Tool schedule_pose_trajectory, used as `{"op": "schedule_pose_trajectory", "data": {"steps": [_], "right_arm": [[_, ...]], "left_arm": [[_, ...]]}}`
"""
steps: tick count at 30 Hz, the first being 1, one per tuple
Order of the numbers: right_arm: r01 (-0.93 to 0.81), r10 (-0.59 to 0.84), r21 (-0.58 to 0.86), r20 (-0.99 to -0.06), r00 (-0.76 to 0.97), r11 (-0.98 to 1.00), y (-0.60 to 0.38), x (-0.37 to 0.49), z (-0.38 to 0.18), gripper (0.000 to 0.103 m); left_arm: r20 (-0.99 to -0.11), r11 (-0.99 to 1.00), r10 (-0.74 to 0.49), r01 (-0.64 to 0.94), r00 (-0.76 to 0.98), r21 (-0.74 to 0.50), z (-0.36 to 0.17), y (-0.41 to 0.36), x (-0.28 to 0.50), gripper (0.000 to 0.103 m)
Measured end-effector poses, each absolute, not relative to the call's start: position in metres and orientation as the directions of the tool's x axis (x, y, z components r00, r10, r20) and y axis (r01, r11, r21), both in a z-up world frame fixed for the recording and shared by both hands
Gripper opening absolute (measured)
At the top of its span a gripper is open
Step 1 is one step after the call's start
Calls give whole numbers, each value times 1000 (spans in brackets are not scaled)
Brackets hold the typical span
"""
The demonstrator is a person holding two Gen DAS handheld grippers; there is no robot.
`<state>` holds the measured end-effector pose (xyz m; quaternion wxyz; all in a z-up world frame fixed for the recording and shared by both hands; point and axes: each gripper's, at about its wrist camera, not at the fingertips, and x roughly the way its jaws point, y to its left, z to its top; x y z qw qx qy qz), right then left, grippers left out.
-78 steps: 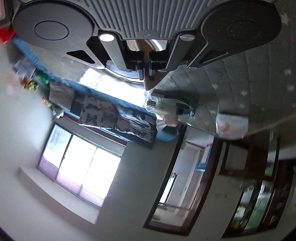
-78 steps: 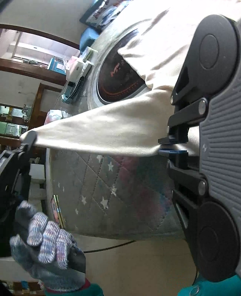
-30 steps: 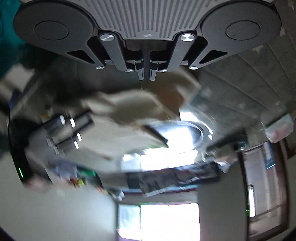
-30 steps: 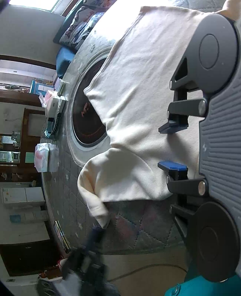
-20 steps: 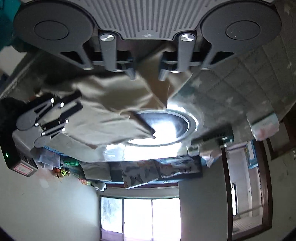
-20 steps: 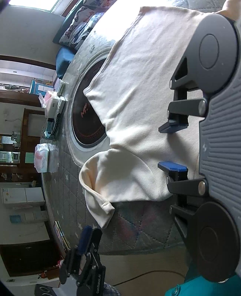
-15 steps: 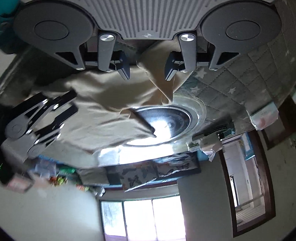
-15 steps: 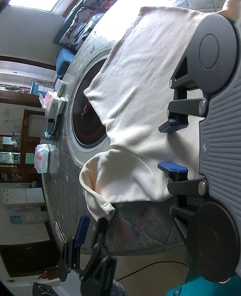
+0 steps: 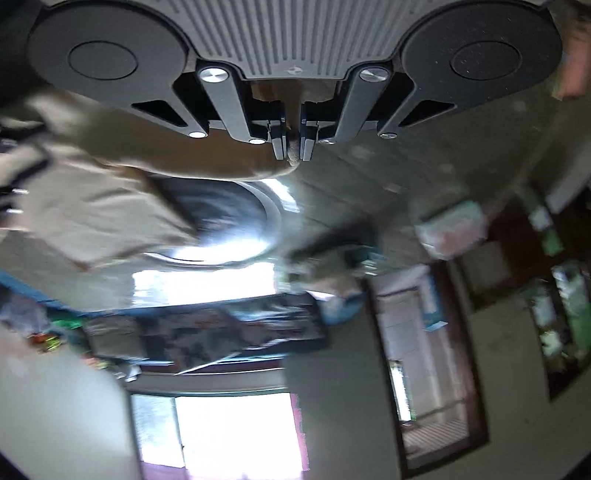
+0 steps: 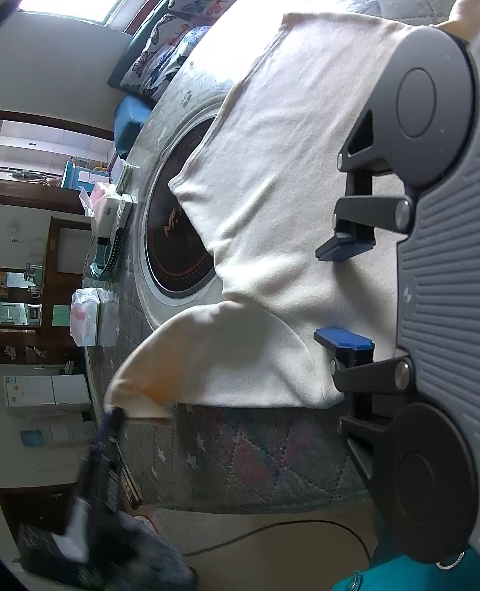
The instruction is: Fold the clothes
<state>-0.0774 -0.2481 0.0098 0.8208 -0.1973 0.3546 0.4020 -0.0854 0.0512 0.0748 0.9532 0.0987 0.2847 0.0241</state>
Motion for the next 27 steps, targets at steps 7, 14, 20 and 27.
{"op": "schedule_pose_trajectory", "data": {"steps": [7, 14, 20, 27], "right_arm": [[-800, 514, -50, -741, 431, 598, -246, -77, 10, 41], [-829, 542, -58, -730, 416, 557, -233, -83, 15, 41], [-866, 592, -37, -715, 371, 498, -217, -90, 18, 41], [-883, 604, -29, -720, 343, 468, -206, -97, 14, 41]], "left_arm": [[-613, 979, 155, -39, 775, 198, 50, 62, -39, 15], [-630, 984, 170, -167, 758, 65, 51, 88, -49, 41], [-675, 972, 119, -226, 728, -71, 41, 103, -68, 51], [-681, 965, 95, -235, 726, -116, 28, 93, -62, 48]]}}
